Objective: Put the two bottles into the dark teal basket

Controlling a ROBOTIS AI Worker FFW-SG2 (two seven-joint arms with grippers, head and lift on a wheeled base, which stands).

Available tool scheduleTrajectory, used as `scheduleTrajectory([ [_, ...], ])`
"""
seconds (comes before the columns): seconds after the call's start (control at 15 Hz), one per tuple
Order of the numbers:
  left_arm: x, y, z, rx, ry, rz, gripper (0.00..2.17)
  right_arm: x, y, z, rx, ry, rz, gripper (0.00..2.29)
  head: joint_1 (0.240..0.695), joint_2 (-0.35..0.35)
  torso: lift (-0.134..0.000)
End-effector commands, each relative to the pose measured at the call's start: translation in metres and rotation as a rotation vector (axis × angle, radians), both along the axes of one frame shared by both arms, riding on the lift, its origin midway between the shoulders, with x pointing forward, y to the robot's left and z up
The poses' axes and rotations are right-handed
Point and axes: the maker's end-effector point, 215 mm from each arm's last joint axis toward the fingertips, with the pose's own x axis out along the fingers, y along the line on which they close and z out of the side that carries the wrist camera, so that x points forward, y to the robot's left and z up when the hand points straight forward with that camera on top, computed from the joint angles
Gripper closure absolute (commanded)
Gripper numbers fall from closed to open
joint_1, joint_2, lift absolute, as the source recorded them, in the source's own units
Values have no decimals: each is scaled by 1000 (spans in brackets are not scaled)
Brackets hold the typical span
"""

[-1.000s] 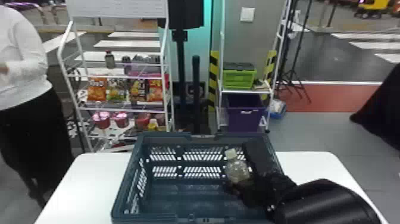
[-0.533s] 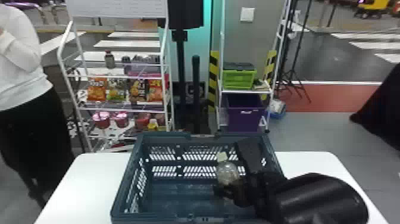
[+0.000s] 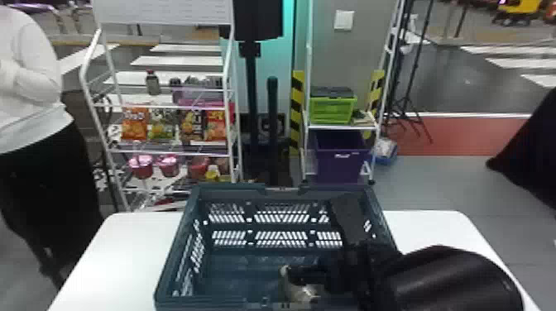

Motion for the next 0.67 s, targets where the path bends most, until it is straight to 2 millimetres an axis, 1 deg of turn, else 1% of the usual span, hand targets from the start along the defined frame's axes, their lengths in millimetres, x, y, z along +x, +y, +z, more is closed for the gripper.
scheduleTrajectory([
  [0.0,1,1,1,0,-2,-2,2145,-10,13,22,13,-53,20,9,499,0,0],
  [0.07,1,2,2,-1,-3,-2,2145,-12,14,34,23,-81,19,9,499,0,0],
  [0.2,2,1,4,1,-7,-9,2145,-25,21,59,69,-148,32,9,499,0,0],
  [0.33,2,1,6,3,-8,-14,2145,-35,32,94,130,-250,55,9,499,0,0],
  [0.4,2,1,6,4,-5,-16,2145,-45,35,111,170,-297,65,9,499,0,0],
  [0.47,3,0,5,7,-1,-19,2145,-56,37,118,206,-315,72,12,499,0,0],
  [0.53,4,0,5,12,2,-22,2145,-64,36,146,257,-396,69,12,499,0,0],
  [0.6,6,-1,4,16,9,-24,2145,-72,31,168,321,-475,53,12,499,0,0],
])
